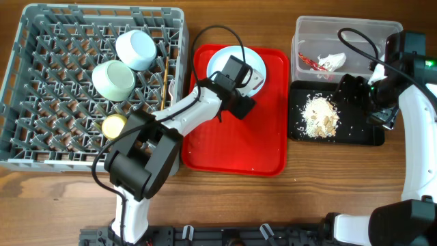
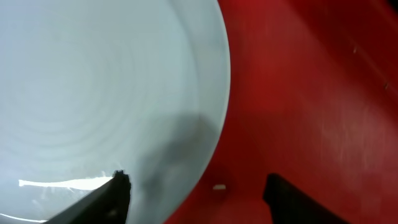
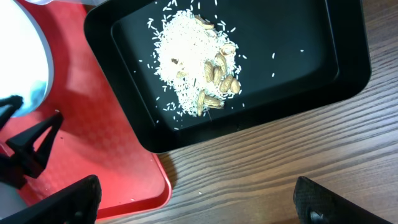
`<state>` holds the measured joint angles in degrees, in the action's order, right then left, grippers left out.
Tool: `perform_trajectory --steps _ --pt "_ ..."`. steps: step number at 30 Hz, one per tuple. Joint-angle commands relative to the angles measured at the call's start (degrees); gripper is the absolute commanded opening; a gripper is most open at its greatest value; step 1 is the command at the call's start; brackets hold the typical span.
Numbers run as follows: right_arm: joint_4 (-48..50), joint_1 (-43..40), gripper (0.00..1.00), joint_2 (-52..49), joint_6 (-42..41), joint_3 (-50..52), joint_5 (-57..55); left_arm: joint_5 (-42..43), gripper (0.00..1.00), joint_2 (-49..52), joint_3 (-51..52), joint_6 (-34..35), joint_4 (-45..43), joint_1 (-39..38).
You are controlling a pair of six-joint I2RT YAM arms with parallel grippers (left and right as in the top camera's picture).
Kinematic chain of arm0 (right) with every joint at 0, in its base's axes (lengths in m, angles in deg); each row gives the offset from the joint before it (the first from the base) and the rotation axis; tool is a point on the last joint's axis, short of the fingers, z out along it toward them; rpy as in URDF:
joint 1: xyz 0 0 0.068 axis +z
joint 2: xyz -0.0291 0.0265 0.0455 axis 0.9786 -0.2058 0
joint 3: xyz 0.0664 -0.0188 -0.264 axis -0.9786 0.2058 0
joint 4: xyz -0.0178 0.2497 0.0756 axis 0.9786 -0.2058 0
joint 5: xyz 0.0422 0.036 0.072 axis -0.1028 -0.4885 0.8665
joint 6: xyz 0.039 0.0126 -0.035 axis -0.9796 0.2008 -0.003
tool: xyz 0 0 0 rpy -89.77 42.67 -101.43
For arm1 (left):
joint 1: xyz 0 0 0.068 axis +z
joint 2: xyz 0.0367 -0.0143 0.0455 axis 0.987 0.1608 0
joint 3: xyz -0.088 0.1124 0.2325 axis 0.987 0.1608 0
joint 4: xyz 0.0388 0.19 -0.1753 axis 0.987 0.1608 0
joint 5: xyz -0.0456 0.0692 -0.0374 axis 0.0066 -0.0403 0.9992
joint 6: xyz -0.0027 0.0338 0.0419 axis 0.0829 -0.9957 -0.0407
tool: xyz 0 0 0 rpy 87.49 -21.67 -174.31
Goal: Sort waste into correct bins and load items into the dishwasher rack
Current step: 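Reach the left gripper to the light-blue plate rim and grasp, then lift the plate off the red tray and carry it left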
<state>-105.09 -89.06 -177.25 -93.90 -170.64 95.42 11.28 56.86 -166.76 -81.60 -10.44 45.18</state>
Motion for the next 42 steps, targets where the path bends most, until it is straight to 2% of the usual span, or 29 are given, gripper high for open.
perform_trajectory --steps 1,4,8,9,11,17,20,23,30,38,42 --pt "0.1 0.0 1.00 0.4 0.1 -0.2 0.2 0.7 0.52 0.6 -0.7 0.1 2.9 0.0" --pt "0.3 0.0 1.00 0.4 0.1 -0.2 0.2 0.7 0.41 0.6 -0.7 0.2 7.4 -0.3" --pt "0.3 0.0 1.00 0.4 0.2 -0.2 0.2 0.7 0.40 0.6 -0.7 0.2 8.1 -0.3" --pt "0.3 0.0 1.00 0.4 0.1 -0.2 0.2 0.7 0.35 0.6 -0.7 0.2 8.1 -0.3" --pt "0.4 0.0 1.00 0.4 0.1 -0.2 0.2 0.7 0.10 0.6 -0.7 0.2 8.1 -0.3" --pt "0.4 0.0 1.00 0.4 0.1 -0.2 0.2 0.7 0.09 0.6 -0.7 0.2 8.3 -0.3" --pt "0.4 0.0 1.00 0.4 0.2 -0.2 0.2 0.7 0.04 0.6 -0.7 0.2 8.2 -0.3" --pt "0.3 0.0 1.00 0.4 0.2 -0.2 0.2 0.7 0.04 0.0 -1.0 0.2 8.1 -0.3" --pt "0.3 0.0 1.00 0.4 0.2 -0.2 0.2 1.1 0.04 -11.4 -2.9 0.5 8.1 -1.6" --pt "0.3 0.0 1.00 0.4 0.3 -0.2 0.2 1.4 0.04 -25.0 -2.9 13.7 7.3 6.8" --pt "0.3 0.0 1.00 0.4 0.3 -0.2 0.2 9.5 0.04 -29.9 -2.9 22.2 5.0 15.1"
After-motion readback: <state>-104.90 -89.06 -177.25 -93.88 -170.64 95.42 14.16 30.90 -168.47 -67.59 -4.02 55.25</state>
